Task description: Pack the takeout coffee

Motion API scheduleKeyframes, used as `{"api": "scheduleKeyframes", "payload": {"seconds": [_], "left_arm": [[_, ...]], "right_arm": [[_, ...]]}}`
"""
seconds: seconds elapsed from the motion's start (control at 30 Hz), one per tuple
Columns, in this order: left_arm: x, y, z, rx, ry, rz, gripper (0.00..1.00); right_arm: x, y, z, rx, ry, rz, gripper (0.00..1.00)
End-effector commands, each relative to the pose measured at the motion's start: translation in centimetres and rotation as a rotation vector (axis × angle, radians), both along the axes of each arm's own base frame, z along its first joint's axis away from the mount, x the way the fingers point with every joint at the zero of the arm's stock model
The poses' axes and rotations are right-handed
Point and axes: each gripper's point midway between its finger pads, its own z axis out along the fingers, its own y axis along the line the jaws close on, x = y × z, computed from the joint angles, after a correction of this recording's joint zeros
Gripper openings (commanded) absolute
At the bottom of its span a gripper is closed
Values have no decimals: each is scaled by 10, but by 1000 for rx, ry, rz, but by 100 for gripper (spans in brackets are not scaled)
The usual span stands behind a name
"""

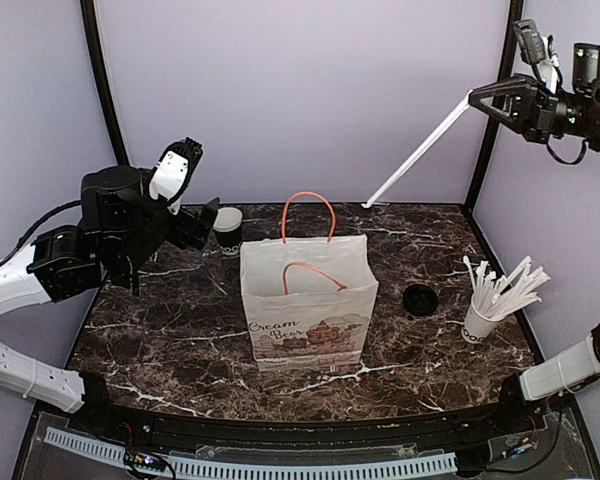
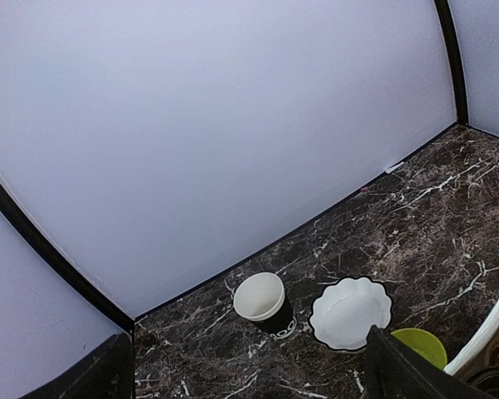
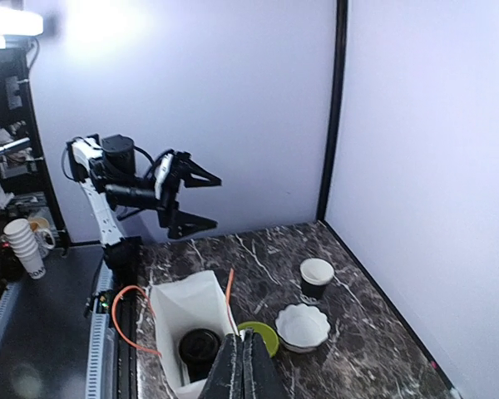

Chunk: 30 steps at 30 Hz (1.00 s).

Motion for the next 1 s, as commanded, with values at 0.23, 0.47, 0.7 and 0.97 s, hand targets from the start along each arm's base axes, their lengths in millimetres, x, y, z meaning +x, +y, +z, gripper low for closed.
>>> {"api": "scheduleKeyframes", "payload": {"seconds": [0.23, 0.47, 0.7, 0.97], "left_arm": [[-2, 13, 9, -35, 1, 39, 98], [-3, 15, 4, -32, 7, 40, 98], [-5, 21, 0, -40, 16, 49, 98], [-9, 28, -2, -49, 26, 55, 98]], "right_arm": [[6, 75, -35, 61, 115, 233, 0], [11, 129, -82, 5, 189, 305, 0], [1, 185, -118, -69, 240, 365, 0], [-46, 242, -167, -193, 263, 519, 0]]}}
